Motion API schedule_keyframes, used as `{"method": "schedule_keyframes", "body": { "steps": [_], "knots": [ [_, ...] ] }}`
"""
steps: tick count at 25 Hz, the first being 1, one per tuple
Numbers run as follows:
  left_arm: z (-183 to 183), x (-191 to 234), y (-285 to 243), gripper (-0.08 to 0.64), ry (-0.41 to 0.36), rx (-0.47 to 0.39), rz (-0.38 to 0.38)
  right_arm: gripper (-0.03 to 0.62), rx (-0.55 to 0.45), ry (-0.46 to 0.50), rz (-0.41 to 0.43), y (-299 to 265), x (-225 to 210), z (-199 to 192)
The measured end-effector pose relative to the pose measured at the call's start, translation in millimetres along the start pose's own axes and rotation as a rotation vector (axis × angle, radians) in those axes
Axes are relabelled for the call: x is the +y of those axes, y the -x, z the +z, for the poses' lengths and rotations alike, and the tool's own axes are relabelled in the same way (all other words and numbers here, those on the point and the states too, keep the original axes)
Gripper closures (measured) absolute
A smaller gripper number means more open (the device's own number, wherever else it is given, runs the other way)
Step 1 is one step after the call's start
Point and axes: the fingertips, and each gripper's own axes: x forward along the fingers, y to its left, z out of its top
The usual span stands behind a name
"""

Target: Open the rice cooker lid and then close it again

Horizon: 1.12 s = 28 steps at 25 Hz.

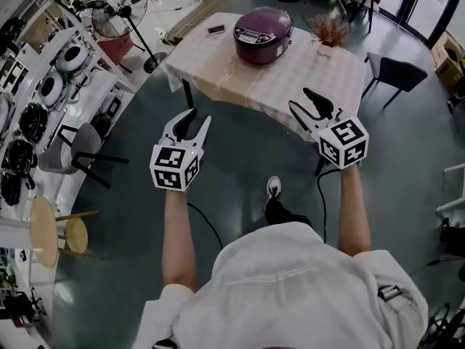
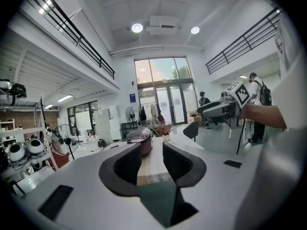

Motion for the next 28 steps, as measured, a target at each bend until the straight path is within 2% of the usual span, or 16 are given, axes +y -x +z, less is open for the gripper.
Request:
{"method": "schedule_keyframes", "body": {
  "steps": [13, 21, 28],
  "knots": [
    [36.4, 65.8, -173.9, 0.405, 0.000, 0.036, -0.020, 0.403, 0.031, -0.073, -0.021, -110.9, -145.9, -3.7],
    [49.2, 96.7, -260.7, 0.405, -0.017, 0.042, -0.041, 0.403, 0.035, -0.100, -0.024, -165.6, -208.4, -8.4],
    [47.5, 123.8, -313.1, 0.405, -0.031, 0.062, -0.054, 0.403, 0.049, -0.119, -0.039, -203.7, -233.7, -20.3]
  ]
}}
